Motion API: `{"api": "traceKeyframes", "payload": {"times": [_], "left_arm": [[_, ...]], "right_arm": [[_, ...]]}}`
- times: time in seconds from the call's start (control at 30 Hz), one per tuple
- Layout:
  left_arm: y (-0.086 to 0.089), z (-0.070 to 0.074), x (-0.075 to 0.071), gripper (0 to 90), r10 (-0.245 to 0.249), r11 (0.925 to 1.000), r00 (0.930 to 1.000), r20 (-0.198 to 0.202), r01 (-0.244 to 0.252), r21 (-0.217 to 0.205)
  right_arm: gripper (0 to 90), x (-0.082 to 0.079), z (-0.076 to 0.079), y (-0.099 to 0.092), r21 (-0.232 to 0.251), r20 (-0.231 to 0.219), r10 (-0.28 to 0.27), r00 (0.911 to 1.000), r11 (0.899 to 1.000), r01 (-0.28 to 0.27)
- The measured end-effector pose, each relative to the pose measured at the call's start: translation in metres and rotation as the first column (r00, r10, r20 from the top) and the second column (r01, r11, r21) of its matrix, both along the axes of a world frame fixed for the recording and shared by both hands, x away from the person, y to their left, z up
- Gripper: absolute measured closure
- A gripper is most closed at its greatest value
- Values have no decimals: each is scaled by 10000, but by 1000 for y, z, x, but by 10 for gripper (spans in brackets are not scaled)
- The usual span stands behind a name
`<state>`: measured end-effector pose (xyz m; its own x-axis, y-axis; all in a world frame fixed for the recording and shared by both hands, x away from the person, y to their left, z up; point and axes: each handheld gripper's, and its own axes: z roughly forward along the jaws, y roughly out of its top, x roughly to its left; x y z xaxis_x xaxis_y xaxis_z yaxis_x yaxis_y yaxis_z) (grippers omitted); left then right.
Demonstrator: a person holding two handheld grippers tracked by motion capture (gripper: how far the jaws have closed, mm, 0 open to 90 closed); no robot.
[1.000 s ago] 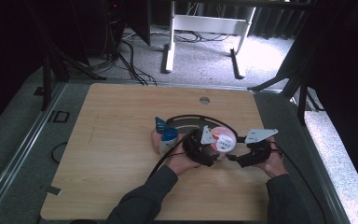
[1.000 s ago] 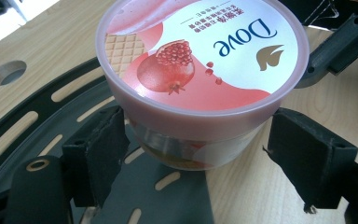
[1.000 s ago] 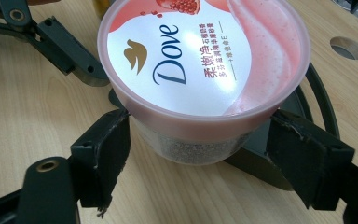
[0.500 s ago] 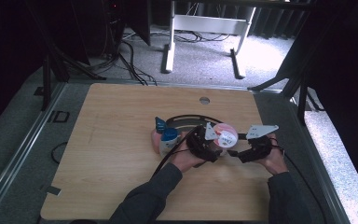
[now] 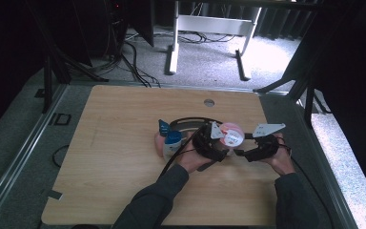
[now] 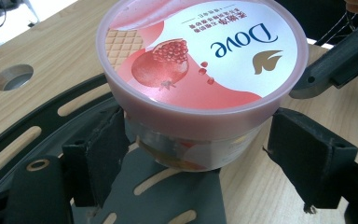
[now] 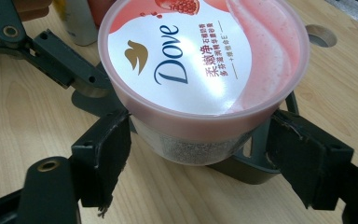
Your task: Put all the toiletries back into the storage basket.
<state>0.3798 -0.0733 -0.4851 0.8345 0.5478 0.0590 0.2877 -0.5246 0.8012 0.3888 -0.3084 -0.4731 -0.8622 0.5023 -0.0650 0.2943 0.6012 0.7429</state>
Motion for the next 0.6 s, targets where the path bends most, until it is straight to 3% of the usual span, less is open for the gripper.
{"api": "traceKeyframes", "payload": {"times": [0.6], "left_arm": [[-9, -6, 18, 204, 397, 9992, 9991, -124, -396, 100]], "right_arm": [[223, 20, -4, -2, -222, -260, -311, 9992, 9993, 306]]}}
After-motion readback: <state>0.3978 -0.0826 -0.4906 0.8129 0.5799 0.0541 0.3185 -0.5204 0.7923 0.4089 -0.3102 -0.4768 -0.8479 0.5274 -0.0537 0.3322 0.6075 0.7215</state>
